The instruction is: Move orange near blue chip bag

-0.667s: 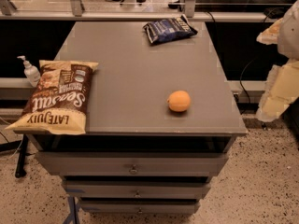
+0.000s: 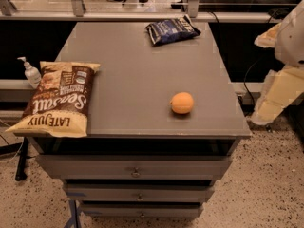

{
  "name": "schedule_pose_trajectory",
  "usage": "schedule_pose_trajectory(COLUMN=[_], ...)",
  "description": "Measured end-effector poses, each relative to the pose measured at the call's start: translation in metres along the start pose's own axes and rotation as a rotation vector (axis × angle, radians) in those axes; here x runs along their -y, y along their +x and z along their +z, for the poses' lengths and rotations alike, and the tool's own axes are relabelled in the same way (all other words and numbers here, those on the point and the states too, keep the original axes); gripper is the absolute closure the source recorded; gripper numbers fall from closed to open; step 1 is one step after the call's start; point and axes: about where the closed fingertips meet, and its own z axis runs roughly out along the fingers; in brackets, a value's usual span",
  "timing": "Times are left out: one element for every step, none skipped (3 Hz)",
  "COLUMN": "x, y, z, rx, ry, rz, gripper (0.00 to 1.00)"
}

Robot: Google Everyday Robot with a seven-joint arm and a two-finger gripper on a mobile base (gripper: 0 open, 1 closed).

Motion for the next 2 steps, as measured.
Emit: schedule_pose_trajectory(x=[-0.001,0.014], y=[-0.007,-0.023], z=[0.044,0.085], rx=[0.142,0.310], ry=[-0.007,0.003], rz=[0.011,0.030], gripper=[0.00,0.00])
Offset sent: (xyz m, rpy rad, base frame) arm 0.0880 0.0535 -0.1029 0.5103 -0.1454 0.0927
